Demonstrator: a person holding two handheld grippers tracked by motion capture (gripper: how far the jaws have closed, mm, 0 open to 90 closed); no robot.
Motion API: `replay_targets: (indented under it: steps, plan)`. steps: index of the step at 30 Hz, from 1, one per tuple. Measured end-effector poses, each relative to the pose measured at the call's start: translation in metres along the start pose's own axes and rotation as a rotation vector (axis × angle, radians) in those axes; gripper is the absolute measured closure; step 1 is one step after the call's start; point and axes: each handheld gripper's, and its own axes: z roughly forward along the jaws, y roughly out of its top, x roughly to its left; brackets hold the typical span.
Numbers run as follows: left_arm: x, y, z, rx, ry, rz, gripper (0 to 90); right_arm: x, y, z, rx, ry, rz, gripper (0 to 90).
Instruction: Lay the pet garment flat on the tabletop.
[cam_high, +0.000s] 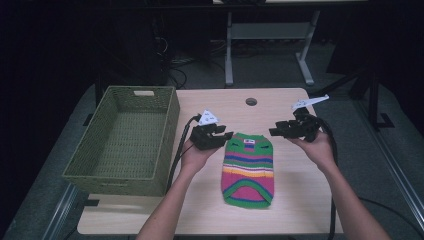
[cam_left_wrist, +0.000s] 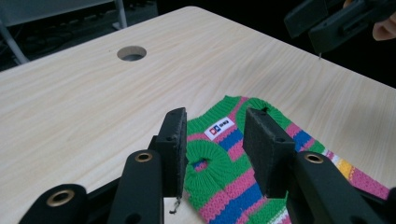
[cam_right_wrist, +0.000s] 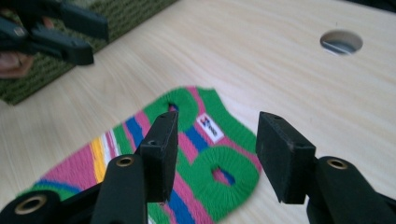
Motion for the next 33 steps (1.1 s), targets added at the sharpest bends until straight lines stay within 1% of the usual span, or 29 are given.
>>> replay_targets:
  steps: [1, 4, 5, 6, 9, 10, 11, 12, 15, 18, 19, 20, 25, 30, 31, 33]
  plan:
    - [0.000, -0.002, 0.000, 0.006, -0.003, -0.007, 58.8, -0.001, -0.004, 0.000, 0.005, 0.004, 0.005, 49.4]
    - [-0.001, -0.009, 0.001, 0.022, -0.015, -0.007, 57.9, -0.005, -0.014, 0.002, 0.020, 0.034, 0.023, 49.3]
    - [-0.001, -0.009, 0.001, 0.022, -0.015, -0.007, 57.8, -0.005, -0.014, 0.002, 0.020, 0.034, 0.023, 49.3]
    - [-0.003, -0.012, 0.001, 0.029, -0.019, -0.006, 57.5, -0.005, -0.019, 0.003, 0.034, 0.042, 0.021, 49.1]
    - [-0.004, -0.014, 0.001, 0.038, -0.026, -0.003, 56.8, -0.004, -0.022, 0.003, 0.034, 0.045, 0.018, 49.0]
    - [-0.005, -0.016, 0.001, 0.043, -0.027, 0.001, 55.0, -0.004, -0.024, 0.002, 0.032, 0.055, 0.019, 48.2]
    - [-0.005, -0.016, 0.002, 0.048, -0.031, 0.000, 55.0, -0.004, -0.024, 0.002, 0.032, 0.055, 0.019, 48.2]
    - [-0.006, -0.017, 0.001, 0.057, -0.038, 0.004, 53.2, -0.004, -0.025, 0.002, 0.033, 0.059, 0.022, 47.6]
    - [-0.009, -0.021, 0.001, 0.065, -0.039, 0.012, 47.5, -0.003, -0.029, 0.003, 0.032, 0.069, 0.024, 46.3]
    - [-0.010, -0.024, 0.000, 0.062, -0.041, 0.006, 46.1, -0.003, -0.031, 0.004, 0.033, 0.078, 0.029, 46.4]
    - [-0.010, -0.024, 0.000, 0.067, -0.041, 0.013, 45.7, -0.002, -0.032, 0.005, 0.035, 0.080, 0.031, 46.3]
    - [-0.010, -0.026, -0.001, 0.067, -0.042, 0.006, 45.3, -0.002, -0.033, 0.005, 0.035, 0.081, 0.030, 46.3]
    - [-0.011, -0.030, -0.003, 0.067, -0.052, 0.001, 44.3, -0.001, -0.037, 0.007, 0.037, 0.094, 0.034, 46.4]
    - [-0.011, -0.035, -0.002, 0.081, -0.056, -0.001, 43.6, -0.001, -0.041, 0.010, 0.045, 0.097, 0.037, 46.5]
    - [-0.012, -0.036, -0.002, 0.077, -0.063, -0.010, 42.9, -0.002, -0.042, 0.011, 0.047, 0.101, 0.041, 46.7]
    - [-0.012, -0.038, -0.003, 0.071, -0.071, -0.012, 40.3, -0.002, -0.045, 0.011, 0.049, 0.108, 0.047, 48.0]
